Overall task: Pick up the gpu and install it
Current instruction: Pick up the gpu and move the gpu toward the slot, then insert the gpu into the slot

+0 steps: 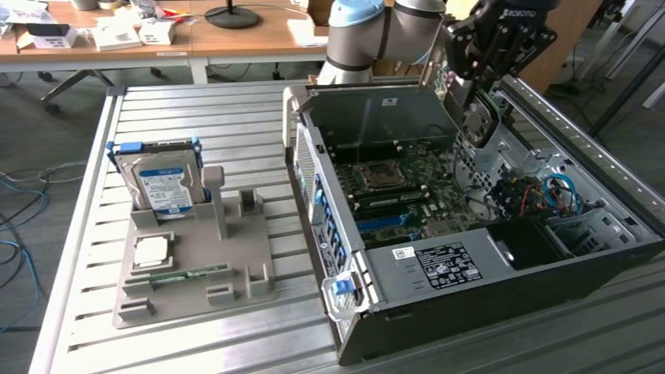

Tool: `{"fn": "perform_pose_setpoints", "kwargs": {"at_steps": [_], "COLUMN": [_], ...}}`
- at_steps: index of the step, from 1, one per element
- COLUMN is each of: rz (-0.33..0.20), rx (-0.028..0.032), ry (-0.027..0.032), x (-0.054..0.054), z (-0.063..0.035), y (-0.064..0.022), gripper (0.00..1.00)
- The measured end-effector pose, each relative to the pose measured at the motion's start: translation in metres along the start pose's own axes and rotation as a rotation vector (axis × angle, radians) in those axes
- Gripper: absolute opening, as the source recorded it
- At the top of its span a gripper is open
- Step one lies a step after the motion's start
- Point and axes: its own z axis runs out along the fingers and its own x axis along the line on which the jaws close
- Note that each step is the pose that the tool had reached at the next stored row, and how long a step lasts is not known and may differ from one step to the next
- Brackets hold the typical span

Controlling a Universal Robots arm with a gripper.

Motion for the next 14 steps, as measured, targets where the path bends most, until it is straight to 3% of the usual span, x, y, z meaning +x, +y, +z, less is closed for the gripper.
{"fn": "perform_pose_setpoints", "kwargs": {"at_steps": [3,14], "rz": [0.0,0.0], "rx": [0.0,0.0], "ry": [0.0,0.0], "x": [-0.0044,-0.0045], "z": [0.0001,0.0001], "y": [0.0001,0.0001], "gripper": [0.26,0.26]}}
